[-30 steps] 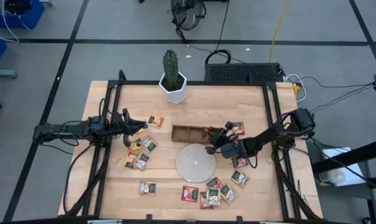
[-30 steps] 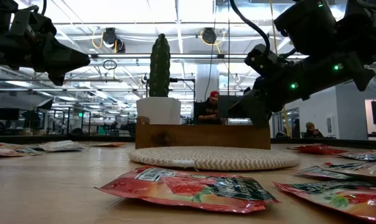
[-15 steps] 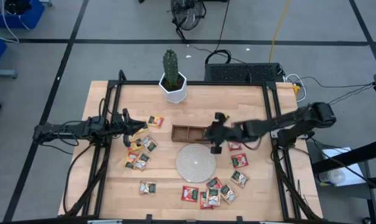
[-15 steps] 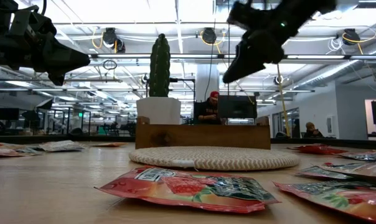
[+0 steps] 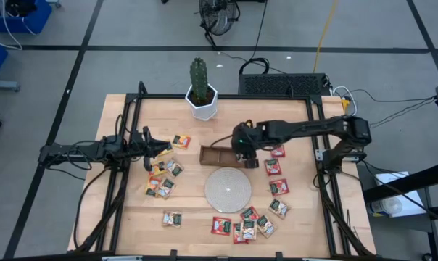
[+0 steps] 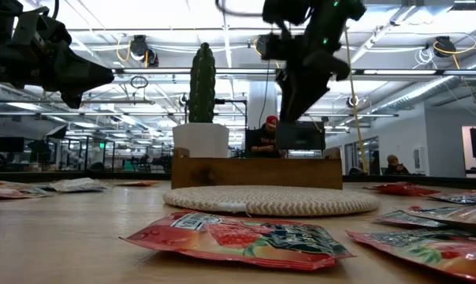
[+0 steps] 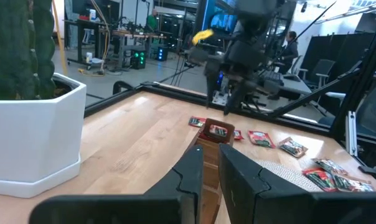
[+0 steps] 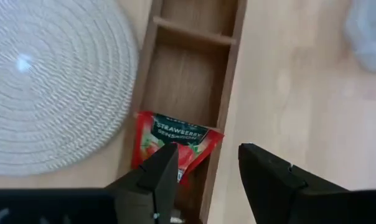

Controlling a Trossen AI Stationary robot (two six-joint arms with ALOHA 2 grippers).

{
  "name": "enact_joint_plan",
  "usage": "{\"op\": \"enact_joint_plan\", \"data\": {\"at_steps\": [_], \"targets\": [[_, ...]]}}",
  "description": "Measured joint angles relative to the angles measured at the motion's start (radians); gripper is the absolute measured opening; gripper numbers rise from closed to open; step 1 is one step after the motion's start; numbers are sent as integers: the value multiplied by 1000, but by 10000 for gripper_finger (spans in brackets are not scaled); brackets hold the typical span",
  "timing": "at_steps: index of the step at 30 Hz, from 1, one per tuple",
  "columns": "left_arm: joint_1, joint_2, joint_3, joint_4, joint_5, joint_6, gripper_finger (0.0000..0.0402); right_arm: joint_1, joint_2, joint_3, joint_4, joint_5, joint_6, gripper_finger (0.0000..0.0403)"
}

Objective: Pick & Place Tea
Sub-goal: Put the red tea bag into the right section of the wooden organizer

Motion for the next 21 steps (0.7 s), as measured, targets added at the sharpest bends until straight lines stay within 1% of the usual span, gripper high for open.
{"op": "enact_joint_plan", "data": {"at_steps": [2,11,14,21], "targets": [[0,0,0,0,0,0,51,-11,29,-1,11,-27,-12,157],[0,0,0,0,0,0,51,-52,98,-1,49,-30,-82,157],[0,0,0,0,0,0,51,-69,105,-1,53,-72,-89,157],[0,0,0,0,0,0,51,-96,104,-1,76,-135,-106,157]]}}
